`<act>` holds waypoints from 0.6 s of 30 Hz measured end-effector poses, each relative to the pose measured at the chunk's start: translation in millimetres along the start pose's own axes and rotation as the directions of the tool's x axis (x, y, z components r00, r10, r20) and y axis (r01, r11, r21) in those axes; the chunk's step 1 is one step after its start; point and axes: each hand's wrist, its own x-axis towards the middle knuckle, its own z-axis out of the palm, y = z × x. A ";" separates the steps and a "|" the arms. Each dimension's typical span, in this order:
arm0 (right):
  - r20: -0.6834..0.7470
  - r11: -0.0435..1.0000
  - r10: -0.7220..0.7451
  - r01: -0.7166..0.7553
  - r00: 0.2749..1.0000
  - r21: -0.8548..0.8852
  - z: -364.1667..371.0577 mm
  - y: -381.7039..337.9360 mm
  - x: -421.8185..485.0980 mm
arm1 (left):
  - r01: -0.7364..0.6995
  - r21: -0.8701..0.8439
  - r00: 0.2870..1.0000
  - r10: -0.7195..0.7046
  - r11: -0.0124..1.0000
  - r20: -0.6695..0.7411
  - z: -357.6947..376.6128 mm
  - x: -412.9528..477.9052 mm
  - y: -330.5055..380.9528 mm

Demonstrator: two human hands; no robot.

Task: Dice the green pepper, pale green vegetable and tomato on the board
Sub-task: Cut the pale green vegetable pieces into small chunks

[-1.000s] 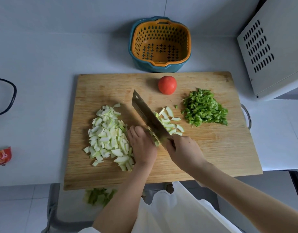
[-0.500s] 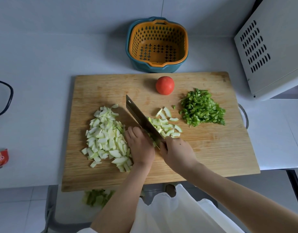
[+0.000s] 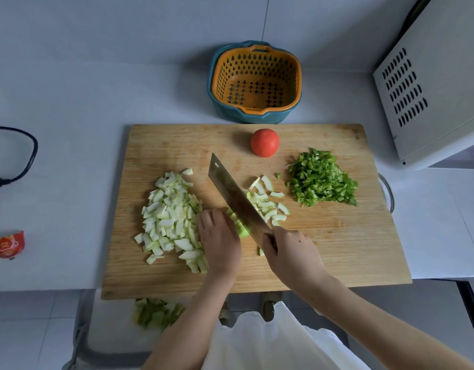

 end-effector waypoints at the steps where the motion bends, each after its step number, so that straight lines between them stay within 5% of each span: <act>1: 0.008 1.000 0.006 -0.006 1.000 -0.013 0.3 -0.6 0.8 | 0.004 0.013 1.000 -0.004 1.000 -0.006 1.4 -0.3 -2.9; 8: 0.051 0.997 0.038 -0.034 0.998 -0.075 12.2 -13.6 20.8 | 0.039 0.123 0.999 -0.040 0.992 0.002 1.6 3.1 2.9; 13: 0.012 0.999 0.024 -0.024 1.000 0.021 7.6 -7.6 20.8 | -0.096 0.210 0.993 0.107 0.973 -0.042 2.2 2.2 0.5; 18: -0.002 1.000 0.009 -0.009 1.000 -0.015 -4.5 -8.0 3.0 | -0.022 0.185 0.999 0.016 0.983 0.032 2.2 2.6 -3.0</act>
